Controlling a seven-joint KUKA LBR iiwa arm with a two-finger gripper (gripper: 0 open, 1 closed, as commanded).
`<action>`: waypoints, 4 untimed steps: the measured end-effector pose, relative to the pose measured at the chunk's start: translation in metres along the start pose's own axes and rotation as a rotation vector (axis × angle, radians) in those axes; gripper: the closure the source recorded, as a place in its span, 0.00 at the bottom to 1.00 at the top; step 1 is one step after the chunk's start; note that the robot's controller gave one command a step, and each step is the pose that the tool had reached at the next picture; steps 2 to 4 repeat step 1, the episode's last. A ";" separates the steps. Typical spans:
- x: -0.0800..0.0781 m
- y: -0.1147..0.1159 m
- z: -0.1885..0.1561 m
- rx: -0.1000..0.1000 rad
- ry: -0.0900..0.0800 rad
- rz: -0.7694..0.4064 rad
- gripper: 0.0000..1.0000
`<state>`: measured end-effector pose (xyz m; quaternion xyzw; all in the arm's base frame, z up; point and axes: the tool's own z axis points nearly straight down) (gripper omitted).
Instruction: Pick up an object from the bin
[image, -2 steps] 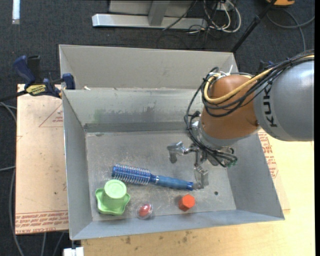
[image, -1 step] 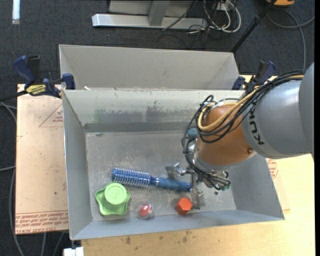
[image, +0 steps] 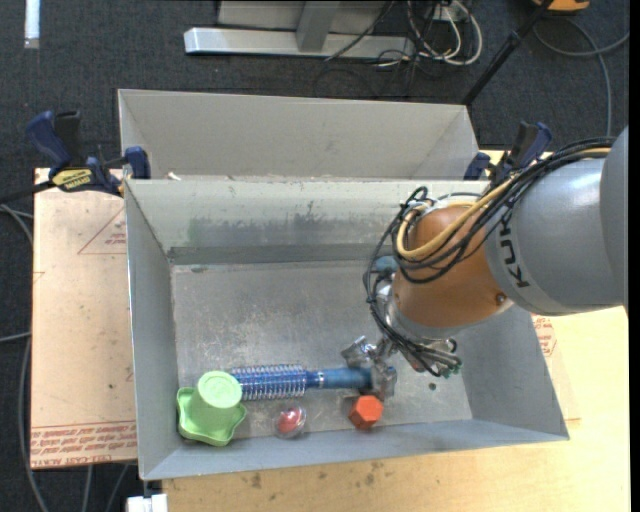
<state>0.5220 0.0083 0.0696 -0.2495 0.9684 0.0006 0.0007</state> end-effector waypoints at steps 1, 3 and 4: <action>0.012 0.032 -0.135 0.004 -0.008 -0.029 1.00; 0.012 0.032 -0.135 0.004 -0.008 -0.029 1.00; 0.012 0.032 -0.135 0.004 -0.008 -0.029 1.00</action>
Offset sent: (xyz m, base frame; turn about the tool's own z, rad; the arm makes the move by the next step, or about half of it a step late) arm -0.0279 0.0211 0.1319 -0.0281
